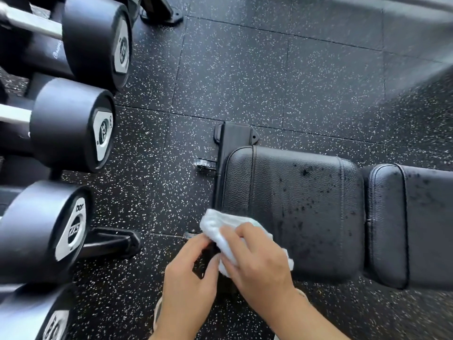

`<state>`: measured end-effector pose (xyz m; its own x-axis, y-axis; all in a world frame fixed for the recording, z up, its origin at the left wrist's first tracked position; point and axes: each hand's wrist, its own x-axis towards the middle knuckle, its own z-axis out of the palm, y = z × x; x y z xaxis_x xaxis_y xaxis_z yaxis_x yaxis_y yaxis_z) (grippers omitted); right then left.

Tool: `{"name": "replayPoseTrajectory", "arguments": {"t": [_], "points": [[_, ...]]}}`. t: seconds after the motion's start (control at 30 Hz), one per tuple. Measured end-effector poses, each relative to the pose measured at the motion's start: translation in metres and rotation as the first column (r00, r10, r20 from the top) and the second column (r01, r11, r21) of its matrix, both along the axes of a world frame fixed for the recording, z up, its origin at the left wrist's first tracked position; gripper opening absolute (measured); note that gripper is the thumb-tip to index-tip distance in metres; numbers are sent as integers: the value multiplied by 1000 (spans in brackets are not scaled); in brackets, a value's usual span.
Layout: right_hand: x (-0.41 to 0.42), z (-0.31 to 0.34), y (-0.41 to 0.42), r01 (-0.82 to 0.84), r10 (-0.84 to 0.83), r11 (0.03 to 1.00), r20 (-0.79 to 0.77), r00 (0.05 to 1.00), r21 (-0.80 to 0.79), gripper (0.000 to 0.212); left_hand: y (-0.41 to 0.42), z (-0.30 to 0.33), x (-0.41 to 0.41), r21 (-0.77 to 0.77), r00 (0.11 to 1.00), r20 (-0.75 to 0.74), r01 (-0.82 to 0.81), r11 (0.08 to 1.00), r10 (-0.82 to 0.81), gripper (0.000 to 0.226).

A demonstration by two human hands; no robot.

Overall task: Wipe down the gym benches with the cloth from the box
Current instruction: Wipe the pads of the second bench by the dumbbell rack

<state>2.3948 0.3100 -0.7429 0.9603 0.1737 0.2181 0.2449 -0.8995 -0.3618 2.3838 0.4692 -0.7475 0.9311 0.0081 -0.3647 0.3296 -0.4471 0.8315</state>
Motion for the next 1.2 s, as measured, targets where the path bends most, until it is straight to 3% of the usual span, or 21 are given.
{"name": "replayPoseTrajectory", "arguments": {"t": [0.07, 0.13, 0.23, 0.3, 0.47, 0.53, 0.7, 0.77, 0.83, 0.93, 1.03, 1.2], "points": [[23, -2, -6, -76, 84, 989, 55, 995, -125, 18, 0, 0, 0, 4, 1000, -4, -11, 1000, 11, 49], [70, -5, -12, -10, 36, 974, 108, 994, -227, 13, 1, -2, 3, 30, 1000, 2, 20, 999, -20, 51], [162, 0, -22, 208, -203, 975, 66, 977, -77, 17, -1, 4, 6, 40, 999, 1, 49, 998, -49, 51], [197, 2, -21, 244, -246, 967, -17, 969, -67, 21, -3, 7, 6, 41, 999, -8, 46, 998, -46, 50], [131, 6, -20, 209, -209, 972, 9, 978, -108, 20, -3, 13, 9, 52, 998, -27, 50, 997, -49, 48], [67, 6, -20, 157, -161, 974, -16, 987, -163, 21, 0, 16, 11, 85, 997, 17, 73, 994, -75, 48], [-43, -1, -44, 24, -26, 996, -26, 999, -90, 21, -4, 24, 24, 177, 974, 175, 109, 978, -141, 41], [-30, -4, -50, 7, -8, 995, -5, 1000, -104, 17, -11, 26, 34, 207, 953, 230, 148, 967, -196, 34], [12, -6, -53, 120, -114, 980, 43, 992, -156, 14, -21, 25, 46, 254, 933, 245, 202, 946, -264, 34], [98, -3, -63, 308, -301, 947, 83, 950, -88, 18, -41, 23, 68, 332, 917, 235, 236, 913, -322, 39], [157, 2, -73, 322, -320, 945, 44, 947, -57, 23, -65, 22, 92, 399, 912, 240, 219, 890, -332, 46], [126, 3, -84, 296, -295, 955, 36, 955, -30, 25, -101, 17, 101, 476, 917, 234, 182, 860, -323, 54]]}}
